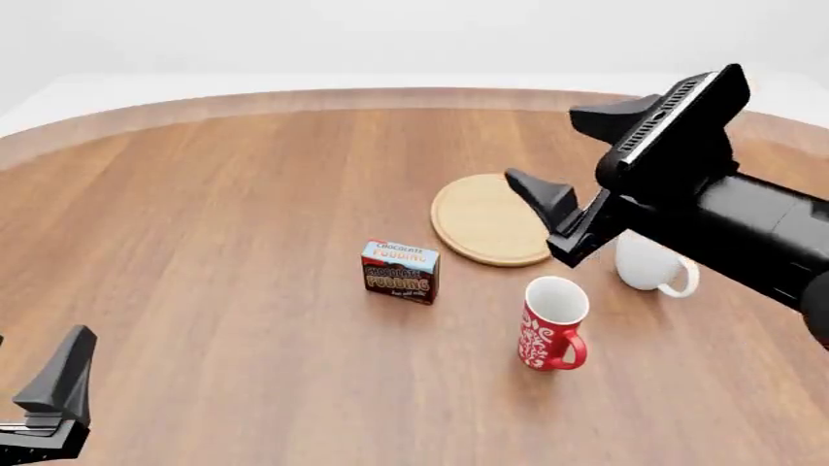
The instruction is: Put the chocolate pudding to the left of the plate.
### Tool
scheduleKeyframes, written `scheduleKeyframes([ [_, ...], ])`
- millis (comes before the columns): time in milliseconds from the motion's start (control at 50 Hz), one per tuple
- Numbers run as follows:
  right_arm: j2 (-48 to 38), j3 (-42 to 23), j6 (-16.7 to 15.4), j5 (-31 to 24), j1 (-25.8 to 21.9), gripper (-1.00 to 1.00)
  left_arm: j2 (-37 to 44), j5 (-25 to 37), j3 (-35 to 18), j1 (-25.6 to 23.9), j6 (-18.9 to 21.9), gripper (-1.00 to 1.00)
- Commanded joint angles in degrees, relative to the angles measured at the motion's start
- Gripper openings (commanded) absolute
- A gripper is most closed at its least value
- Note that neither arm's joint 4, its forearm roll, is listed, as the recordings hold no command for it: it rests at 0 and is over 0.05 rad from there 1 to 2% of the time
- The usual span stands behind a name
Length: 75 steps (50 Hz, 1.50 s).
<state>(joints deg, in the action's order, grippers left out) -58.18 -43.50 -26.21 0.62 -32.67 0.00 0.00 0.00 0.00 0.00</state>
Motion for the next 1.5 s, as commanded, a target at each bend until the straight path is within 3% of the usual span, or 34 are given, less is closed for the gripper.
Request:
scheduleKeyframes([
  [20,-9.55,-3.19,-2.38,0.11,-3.72,1.00,0.00,0.00,0.00,0.00,0.00,1.00],
  [460,-16.54,-1.83,-2.08,3.35,-6.85,1.00,0.00,0.00,0.00,0.00,0.00,1.00],
  [1500,-31.40,-3.39,-0.94,11.51,-5.74,1.00,0.00,0.00,0.00,0.00,0.00,1.00],
])
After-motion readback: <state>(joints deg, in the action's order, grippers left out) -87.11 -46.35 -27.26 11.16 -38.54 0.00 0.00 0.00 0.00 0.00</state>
